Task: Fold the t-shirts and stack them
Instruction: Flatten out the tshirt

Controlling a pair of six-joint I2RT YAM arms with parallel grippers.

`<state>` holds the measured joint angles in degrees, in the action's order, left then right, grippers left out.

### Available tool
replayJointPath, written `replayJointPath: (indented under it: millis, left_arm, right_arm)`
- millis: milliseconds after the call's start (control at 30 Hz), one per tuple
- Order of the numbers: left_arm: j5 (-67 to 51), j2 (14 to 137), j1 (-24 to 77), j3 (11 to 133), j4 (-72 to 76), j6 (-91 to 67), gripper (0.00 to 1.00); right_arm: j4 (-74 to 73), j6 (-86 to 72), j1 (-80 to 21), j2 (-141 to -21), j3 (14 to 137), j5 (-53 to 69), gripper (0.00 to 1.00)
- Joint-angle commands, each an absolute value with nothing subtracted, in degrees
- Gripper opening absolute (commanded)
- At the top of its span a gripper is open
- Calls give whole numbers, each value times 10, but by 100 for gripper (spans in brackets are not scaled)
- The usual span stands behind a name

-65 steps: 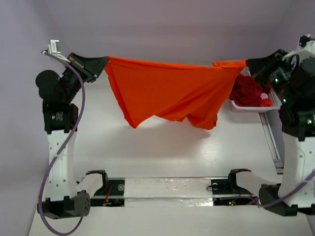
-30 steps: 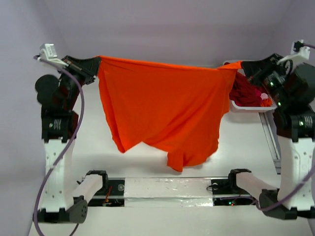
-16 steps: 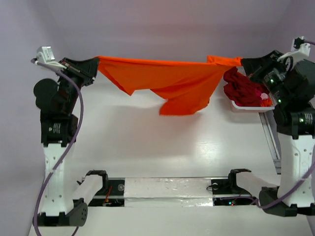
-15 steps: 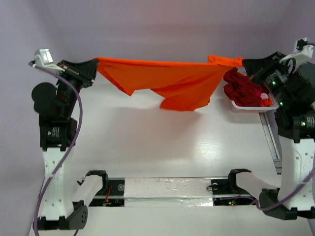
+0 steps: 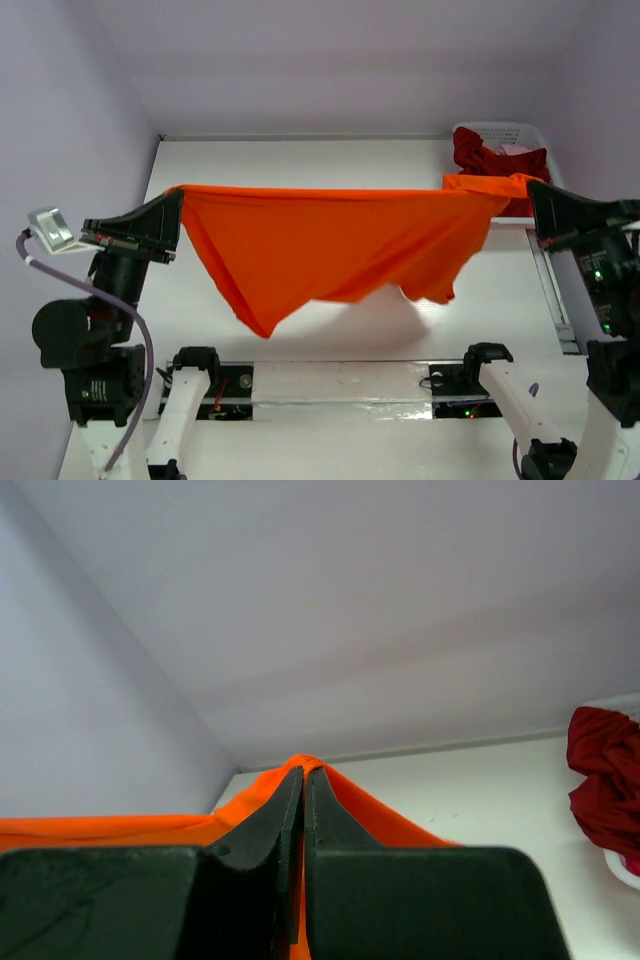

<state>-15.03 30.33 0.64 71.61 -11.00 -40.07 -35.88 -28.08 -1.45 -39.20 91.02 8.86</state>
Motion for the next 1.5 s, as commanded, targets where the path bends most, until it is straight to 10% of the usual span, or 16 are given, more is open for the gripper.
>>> replayJointPath:
  millis: [0,1467]
  left_arm:
    - [-133,266,4,721,-117,-396,0]
    - [-110,890,17,693,112,-412,0]
  right_arm:
    - [-351,-272,-8,-353,905,72,0]
    - [-231,-316,-14,-672,819,193,0]
